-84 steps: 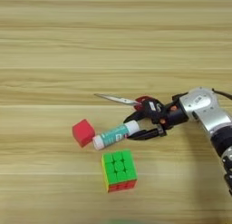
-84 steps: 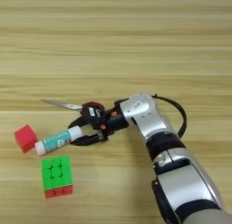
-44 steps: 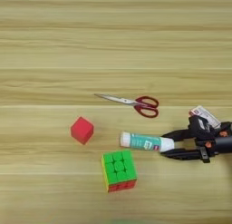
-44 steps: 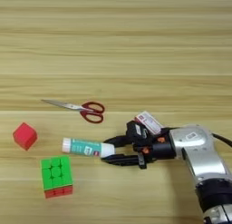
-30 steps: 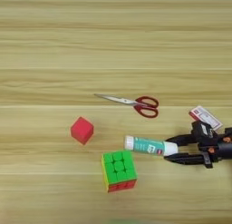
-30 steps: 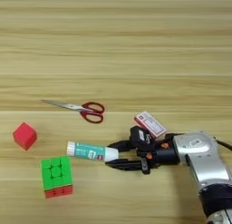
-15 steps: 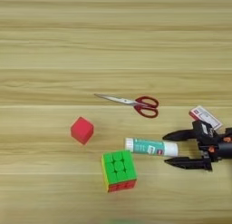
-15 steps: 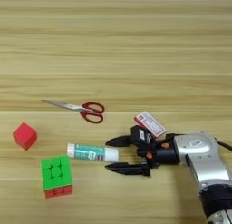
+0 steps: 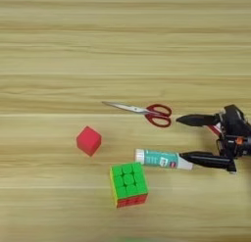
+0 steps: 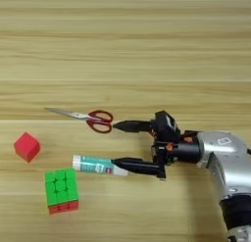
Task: Move the objects on the table
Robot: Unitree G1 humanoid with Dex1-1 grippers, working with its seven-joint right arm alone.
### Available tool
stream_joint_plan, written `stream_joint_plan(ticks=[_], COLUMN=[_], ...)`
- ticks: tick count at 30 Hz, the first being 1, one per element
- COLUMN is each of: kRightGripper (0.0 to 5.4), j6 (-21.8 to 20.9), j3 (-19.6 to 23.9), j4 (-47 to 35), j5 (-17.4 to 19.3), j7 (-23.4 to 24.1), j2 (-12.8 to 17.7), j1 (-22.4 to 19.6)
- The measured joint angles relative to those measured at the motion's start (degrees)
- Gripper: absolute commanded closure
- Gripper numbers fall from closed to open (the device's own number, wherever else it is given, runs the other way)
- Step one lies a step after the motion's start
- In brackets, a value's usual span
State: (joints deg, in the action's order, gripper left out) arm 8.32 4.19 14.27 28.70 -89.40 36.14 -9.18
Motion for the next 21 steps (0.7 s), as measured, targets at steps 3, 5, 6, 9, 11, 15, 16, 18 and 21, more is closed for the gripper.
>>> stream_joint_plan(ticks=[3, 5, 6, 9, 11, 15, 16, 18, 21], kRightGripper=[0.05, 0.05, 0.05, 0.05, 0.05, 0.05, 0.05, 0.05, 0.05], j6=[2.7, 3.5, 3.4, 2.0, 1.2, 0.5, -0.1, -0.1, -0.6], j3=[1.2, 1.8, 2.0, 2.0, 1.9, 0.5, -0.1, -1.1, -2.6], j4=[-1.3, -1.6, -1.6, -1.6, -2.2, -5.1, -6.2, -7.7, -7.6], j5=[1.4, 1.4, 1.1, -1.6, -3.3, -6.5, -7.7, -9.3, -12.3], j7=[1.8, 4.9, 6.3, 12.7, 17.0, 21.8, 23.6, 25.9, 28.8], j2=[-0.3, -1.0, -1.5, -3.9, -5.6, -7.5, -8.0, -8.8, -9.5], j1=[-1.3, -2.2, -2.5, -3.7, -4.0, -4.0, -4.0, -4.0, -4.0])
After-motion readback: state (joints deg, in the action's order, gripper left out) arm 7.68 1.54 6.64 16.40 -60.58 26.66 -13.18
